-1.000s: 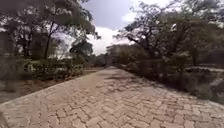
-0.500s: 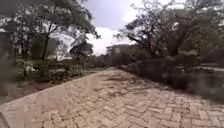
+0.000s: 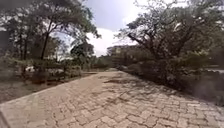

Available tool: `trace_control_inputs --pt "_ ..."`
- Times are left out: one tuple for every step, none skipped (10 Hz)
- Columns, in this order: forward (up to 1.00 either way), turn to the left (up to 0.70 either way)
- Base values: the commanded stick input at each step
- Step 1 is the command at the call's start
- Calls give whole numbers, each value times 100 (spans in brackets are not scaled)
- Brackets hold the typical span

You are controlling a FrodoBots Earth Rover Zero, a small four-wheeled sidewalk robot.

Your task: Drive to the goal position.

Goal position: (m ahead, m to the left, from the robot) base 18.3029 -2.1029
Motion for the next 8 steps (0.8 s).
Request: trace_control_inputs --pt "70 0" --pt "70 0" --pt "70 0" --pt "70 0" --pt "70 0" --pt "70 0" --pt "70 0" --pt "70 0"
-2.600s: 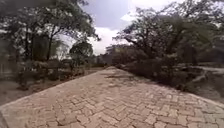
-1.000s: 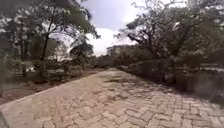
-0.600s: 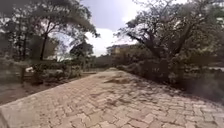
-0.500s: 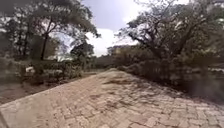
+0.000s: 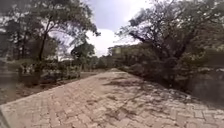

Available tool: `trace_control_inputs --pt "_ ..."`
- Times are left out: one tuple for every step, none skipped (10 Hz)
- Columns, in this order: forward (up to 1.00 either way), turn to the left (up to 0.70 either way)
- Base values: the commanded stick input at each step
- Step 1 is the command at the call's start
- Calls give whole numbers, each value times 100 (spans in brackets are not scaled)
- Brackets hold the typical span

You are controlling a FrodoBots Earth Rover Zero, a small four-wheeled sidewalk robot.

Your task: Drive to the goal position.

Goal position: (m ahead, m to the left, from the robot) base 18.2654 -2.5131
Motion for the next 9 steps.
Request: trace_control_inputs --pt "70 0" --pt "70 0" --pt "70 -6" --pt "70 -24" --pt "70 -27" --pt "70 -9" --pt "70 0" --pt "70 0" --pt "70 0"
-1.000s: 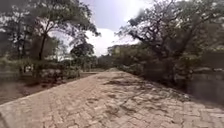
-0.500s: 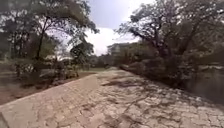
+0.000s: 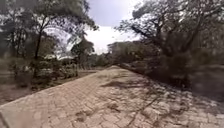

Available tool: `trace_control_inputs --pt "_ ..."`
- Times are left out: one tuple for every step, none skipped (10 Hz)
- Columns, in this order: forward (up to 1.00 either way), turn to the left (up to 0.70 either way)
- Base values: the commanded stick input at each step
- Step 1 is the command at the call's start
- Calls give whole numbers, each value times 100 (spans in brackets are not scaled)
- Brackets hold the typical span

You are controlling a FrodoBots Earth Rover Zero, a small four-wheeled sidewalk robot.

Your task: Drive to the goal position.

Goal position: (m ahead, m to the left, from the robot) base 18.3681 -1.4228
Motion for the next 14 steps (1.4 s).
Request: trace_control_inputs --pt "70 0" --pt "70 0" --pt "70 0" --pt "70 0" --pt "70 0" --pt "70 0" --pt "70 0" --pt "70 0" --pt "70 0" --pt "70 0" --pt "70 0" --pt "70 0" --pt "70 0" --pt "70 0"
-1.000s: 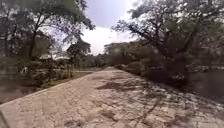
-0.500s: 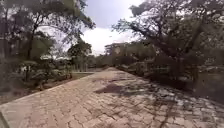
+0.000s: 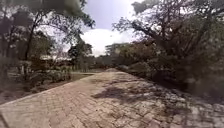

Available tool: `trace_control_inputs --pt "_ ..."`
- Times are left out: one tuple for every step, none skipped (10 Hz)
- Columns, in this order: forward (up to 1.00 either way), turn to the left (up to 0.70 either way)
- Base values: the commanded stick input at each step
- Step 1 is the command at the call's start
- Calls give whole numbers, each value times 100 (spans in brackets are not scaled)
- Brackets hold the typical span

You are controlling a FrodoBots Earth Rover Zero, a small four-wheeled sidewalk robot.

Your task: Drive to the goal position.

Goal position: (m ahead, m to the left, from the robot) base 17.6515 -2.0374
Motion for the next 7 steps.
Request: trace_control_inputs --pt "70 0" --pt "70 0" --pt "70 0" --pt "70 0" --pt "70 0" --pt "70 0" --pt "70 0"
